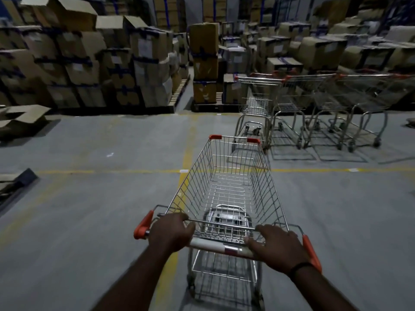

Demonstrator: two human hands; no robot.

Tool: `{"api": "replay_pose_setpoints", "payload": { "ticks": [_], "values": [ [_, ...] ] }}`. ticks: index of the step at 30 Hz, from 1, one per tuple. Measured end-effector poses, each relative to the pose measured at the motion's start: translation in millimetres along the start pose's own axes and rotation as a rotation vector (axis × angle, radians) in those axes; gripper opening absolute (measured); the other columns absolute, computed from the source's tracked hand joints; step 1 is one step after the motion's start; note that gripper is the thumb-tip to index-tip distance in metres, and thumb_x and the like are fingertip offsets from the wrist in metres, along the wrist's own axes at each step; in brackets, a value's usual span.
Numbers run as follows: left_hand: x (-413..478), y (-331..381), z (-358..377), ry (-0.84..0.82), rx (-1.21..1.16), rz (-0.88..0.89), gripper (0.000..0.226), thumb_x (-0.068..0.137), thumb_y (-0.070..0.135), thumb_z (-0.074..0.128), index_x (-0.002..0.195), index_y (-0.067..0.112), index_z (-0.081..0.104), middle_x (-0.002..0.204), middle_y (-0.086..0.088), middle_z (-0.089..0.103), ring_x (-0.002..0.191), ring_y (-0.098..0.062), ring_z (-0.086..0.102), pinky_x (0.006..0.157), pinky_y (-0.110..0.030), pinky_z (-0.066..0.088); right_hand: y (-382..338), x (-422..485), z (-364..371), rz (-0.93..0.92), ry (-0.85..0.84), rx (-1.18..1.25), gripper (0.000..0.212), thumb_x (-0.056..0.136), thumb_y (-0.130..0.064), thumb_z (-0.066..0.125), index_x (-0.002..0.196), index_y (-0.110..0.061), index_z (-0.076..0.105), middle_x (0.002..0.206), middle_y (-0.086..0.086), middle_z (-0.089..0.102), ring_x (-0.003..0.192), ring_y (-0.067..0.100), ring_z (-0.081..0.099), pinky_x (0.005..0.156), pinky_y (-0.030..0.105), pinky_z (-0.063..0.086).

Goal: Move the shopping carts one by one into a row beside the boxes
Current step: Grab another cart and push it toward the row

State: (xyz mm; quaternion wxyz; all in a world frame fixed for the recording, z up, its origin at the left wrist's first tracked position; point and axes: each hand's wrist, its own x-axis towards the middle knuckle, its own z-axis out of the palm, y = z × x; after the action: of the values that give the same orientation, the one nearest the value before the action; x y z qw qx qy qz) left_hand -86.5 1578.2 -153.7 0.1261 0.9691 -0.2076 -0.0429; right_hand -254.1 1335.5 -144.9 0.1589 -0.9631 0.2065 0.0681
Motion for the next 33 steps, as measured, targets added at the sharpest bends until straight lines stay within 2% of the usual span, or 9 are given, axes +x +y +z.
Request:
{"api": "replay_pose_setpoints", "payload": {
  "ticks": [3, 7, 12, 15, 19, 20, 27, 31, 33],
  "values": [
    [69.3, -11.9, -4.6, 0.0, 0.005, 0.025, 0.052, 0.085, 0.063, 0.045, 0.116, 0.031, 0.071, 0.111, 0.003, 0.073, 0.101, -0.018, 0.067, 0.082, -0.031, 0.052, -14.2, 62.7, -6.5, 0.016, 0.019, 0.009, 0.072, 0.088, -0.08, 0.032, 0.138, -0.032, 0.053, 0.142, -0.008, 0.055, 0.131, 0.013, 0.048, 0.115, 0.046, 0.027],
    [164.4, -26.4, -12.0, -0.002, 0.004, 0.06, 0.048, 0.087, 0.061, 0.046, 0.108, 0.028, 0.073, 0.101, 0.001, 0.074, 0.092, -0.018, 0.067, 0.076, -0.03, 0.051, -33.0, 151.8, -17.2, 0.047, 0.033, 0.032, 0.079, 0.082, -0.085, 0.029, 0.138, -0.034, 0.053, 0.142, -0.009, 0.056, 0.129, 0.013, 0.05, 0.113, 0.046, 0.031],
    [270.6, -39.6, -21.3, -0.008, -0.041, 0.072, 0.05, 0.085, 0.064, 0.043, 0.099, 0.026, 0.072, 0.093, 0.005, 0.072, 0.083, -0.012, 0.065, 0.075, -0.03, 0.052, -51.9, 255.0, -37.0, 0.092, 0.024, 0.059, 0.087, 0.079, -0.088, 0.027, 0.147, -0.037, 0.045, 0.151, -0.012, 0.048, 0.138, 0.01, 0.043, 0.117, 0.043, 0.029],
    [332.7, -46.6, -25.2, -0.022, -0.044, 0.094, 0.048, 0.087, 0.062, 0.045, 0.102, 0.025, 0.071, 0.099, 0.005, 0.071, 0.09, -0.015, 0.065, 0.076, -0.029, 0.049, -60.6, 314.5, -48.1, 0.095, 0.026, 0.075, 0.109, 0.062, -0.099, 0.014, 0.145, -0.037, 0.047, 0.15, -0.013, 0.049, 0.138, 0.009, 0.044, 0.116, 0.041, 0.03],
    [406.8, -53.0, -30.8, -0.038, -0.024, 0.1, 0.045, 0.088, 0.057, 0.049, 0.105, 0.022, 0.071, 0.106, 0.0, 0.072, 0.098, -0.02, 0.066, 0.078, -0.032, 0.047, -69.8, 385.7, -61.8, 0.097, 0.023, 0.085, 0.122, 0.054, -0.104, 0.008, 0.145, -0.034, 0.05, 0.149, -0.012, 0.05, 0.137, 0.01, 0.045, 0.115, 0.041, 0.031],
    [429.4, -54.6, -31.5, -0.036, -0.018, 0.101, 0.045, 0.087, 0.057, 0.049, 0.106, 0.023, 0.071, 0.108, 0.0, 0.072, 0.1, -0.02, 0.066, 0.079, -0.032, 0.047, -71.9, 407.1, -65.3, 0.094, 0.021, 0.084, 0.122, 0.054, -0.104, 0.008, 0.145, -0.034, 0.049, 0.149, -0.012, 0.05, 0.138, 0.009, 0.044, 0.116, 0.041, 0.03],
    [592.2, -59.6, -35.6, -0.015, 0.022, 0.081, 0.046, 0.083, 0.058, 0.048, 0.11, 0.028, 0.072, 0.11, -0.001, 0.073, 0.105, -0.023, 0.066, 0.084, -0.032, 0.051, -77.3, 569.9, -89.6, 0.072, 0.021, 0.025, 0.082, 0.082, -0.083, 0.033, 0.143, -0.032, 0.052, 0.147, -0.008, 0.053, 0.135, 0.014, 0.048, 0.115, 0.044, 0.03],
    [688.9, -55.5, -35.6, 0.001, 0.019, 0.031, 0.054, 0.077, 0.063, 0.044, 0.112, 0.034, 0.073, 0.111, 0.002, 0.074, 0.105, -0.021, 0.067, 0.086, -0.032, 0.052, -72.6, 670.6, -108.7, 0.048, 0.011, 0.024, 0.09, 0.075, -0.085, 0.024, 0.143, -0.032, 0.051, 0.144, -0.006, 0.055, 0.134, 0.018, 0.049, 0.112, 0.045, 0.032],
    [733.1, -49.3, -37.8, -0.006, 0.01, -0.004, 0.054, 0.077, 0.064, 0.045, 0.114, 0.036, 0.072, 0.113, 0.003, 0.074, 0.107, -0.021, 0.067, 0.088, -0.031, 0.052, -69.0, 718.0, -121.5, 0.037, 0.009, 0.033, 0.081, 0.08, -0.081, 0.031, 0.141, -0.032, 0.053, 0.143, -0.004, 0.057, 0.133, 0.02, 0.05, 0.112, 0.044, 0.033]
  ]
}}
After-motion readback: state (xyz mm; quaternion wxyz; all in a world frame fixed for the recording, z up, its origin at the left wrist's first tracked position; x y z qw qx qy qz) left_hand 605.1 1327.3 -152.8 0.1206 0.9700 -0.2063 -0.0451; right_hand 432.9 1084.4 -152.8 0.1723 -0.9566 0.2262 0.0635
